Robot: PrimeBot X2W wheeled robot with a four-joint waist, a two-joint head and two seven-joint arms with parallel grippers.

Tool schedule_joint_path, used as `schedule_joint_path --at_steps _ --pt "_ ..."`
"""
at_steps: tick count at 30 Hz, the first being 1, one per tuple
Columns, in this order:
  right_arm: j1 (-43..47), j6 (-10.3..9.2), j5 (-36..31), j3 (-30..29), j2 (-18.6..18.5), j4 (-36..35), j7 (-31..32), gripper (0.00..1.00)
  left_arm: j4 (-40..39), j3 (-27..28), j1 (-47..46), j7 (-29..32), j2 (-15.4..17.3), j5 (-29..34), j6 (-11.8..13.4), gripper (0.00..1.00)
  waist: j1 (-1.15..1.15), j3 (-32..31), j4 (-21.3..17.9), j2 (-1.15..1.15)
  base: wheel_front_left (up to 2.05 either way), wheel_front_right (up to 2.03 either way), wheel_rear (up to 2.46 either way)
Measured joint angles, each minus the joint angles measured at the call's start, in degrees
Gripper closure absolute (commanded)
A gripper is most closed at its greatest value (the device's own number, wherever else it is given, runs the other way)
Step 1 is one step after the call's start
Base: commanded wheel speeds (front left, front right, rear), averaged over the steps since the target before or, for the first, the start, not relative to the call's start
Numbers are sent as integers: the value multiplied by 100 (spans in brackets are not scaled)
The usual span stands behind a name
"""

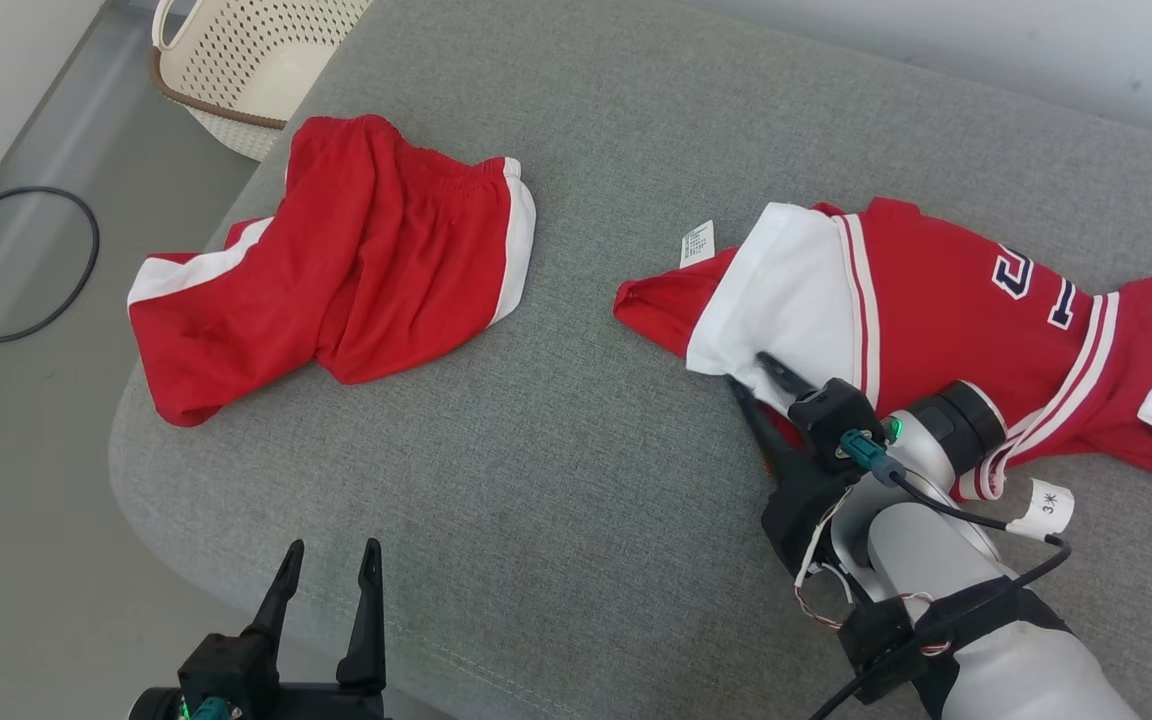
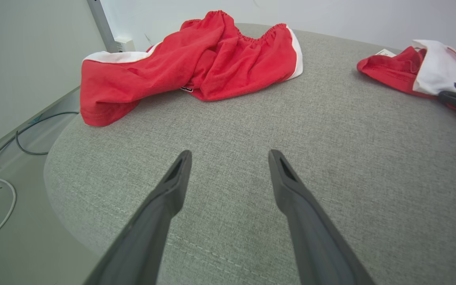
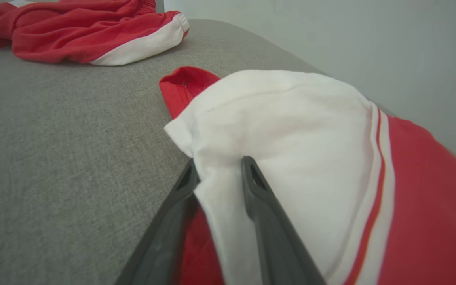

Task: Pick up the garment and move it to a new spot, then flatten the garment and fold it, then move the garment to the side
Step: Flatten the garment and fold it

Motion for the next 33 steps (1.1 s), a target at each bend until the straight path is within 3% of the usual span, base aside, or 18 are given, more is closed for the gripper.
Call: schedule_joint_path --at_steps 2,7,13,22,28,33 --pt "0 0 -109 -71 34 52 0 100 14 7 0 0 1 -1 -1 0 0 -11 -1 0 0 0 0" --pt "-2 1 -154 -266 101 -27 1 100 29 10 -1 0 1 -16 -7 0 0 -30 -18 0 0 0 0" --pt "146 1 201 -731 35 -912 0 100 22 146 32 0 -2 -18 -14 0 0 -152 -139 0 0 0 0" --pt "919 1 892 -1111 -840 -2492 1 100 75 324 142 0 -1 45 -202 0 0 -476 -724 0 0 0 0" --pt "1366 4 1411 -556 -1111 -3070 1 100 159 240 83 0 0 62 -311 0 0 -623 -1266 -1 0 0 0" --pt "1504 4 1722 80 -1155 -3123 0 100 205 66 -130 0 -7 101 -412 0 0 -711 -1728 -1 0 0 0"
